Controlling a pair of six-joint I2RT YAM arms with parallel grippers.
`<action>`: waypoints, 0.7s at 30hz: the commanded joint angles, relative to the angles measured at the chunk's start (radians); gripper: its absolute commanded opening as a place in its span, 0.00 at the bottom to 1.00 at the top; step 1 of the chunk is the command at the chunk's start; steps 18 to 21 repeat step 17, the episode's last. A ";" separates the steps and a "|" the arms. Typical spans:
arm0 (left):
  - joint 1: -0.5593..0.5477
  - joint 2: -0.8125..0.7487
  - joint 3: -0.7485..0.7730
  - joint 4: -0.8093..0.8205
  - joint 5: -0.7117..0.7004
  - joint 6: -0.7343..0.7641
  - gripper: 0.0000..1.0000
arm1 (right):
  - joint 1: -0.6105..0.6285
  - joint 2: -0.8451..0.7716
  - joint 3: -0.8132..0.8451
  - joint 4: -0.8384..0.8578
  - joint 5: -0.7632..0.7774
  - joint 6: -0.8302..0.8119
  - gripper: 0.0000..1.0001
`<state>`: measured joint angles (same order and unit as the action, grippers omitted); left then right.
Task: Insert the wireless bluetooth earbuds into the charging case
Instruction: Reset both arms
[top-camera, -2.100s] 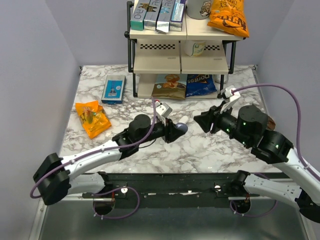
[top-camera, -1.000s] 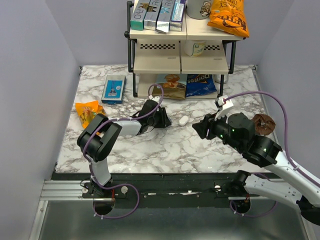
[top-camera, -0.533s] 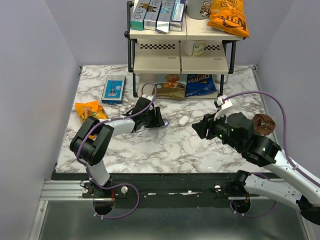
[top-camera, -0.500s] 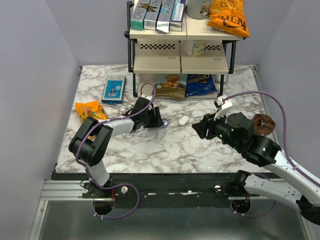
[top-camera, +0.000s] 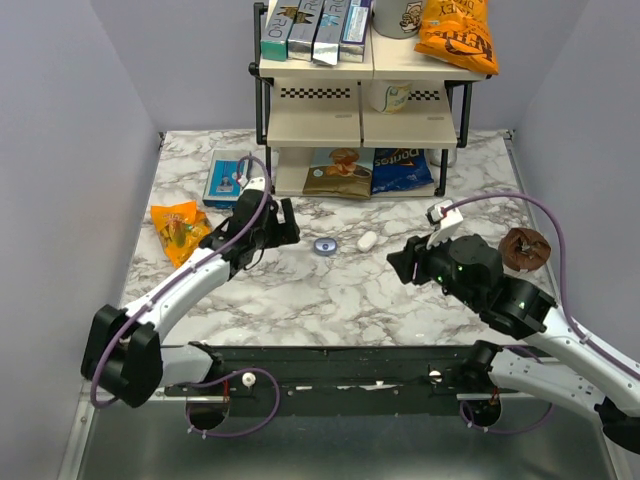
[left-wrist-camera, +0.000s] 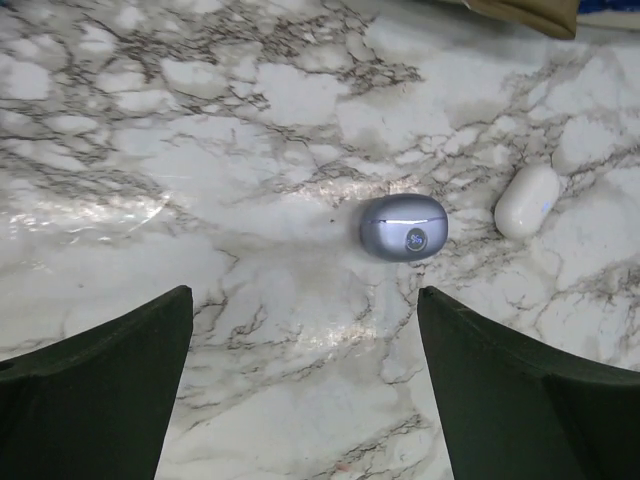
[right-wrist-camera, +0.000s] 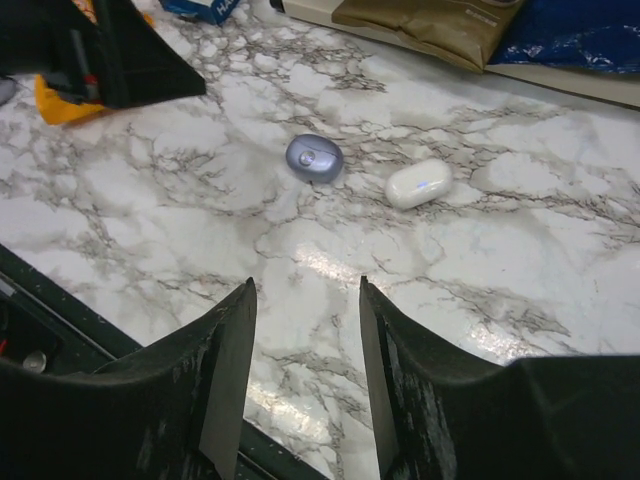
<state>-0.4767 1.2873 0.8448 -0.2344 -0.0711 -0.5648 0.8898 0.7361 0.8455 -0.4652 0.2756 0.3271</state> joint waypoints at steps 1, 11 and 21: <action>-0.034 -0.083 0.007 -0.173 -0.278 -0.116 0.99 | -0.002 -0.009 -0.046 0.056 0.069 -0.043 0.55; -0.105 0.030 0.209 -0.445 -0.434 -0.186 0.99 | -0.002 0.019 -0.065 0.076 0.131 -0.043 0.56; -0.106 -0.057 0.087 -0.312 -0.299 -0.118 0.99 | -0.002 0.016 -0.071 0.077 0.120 -0.037 0.56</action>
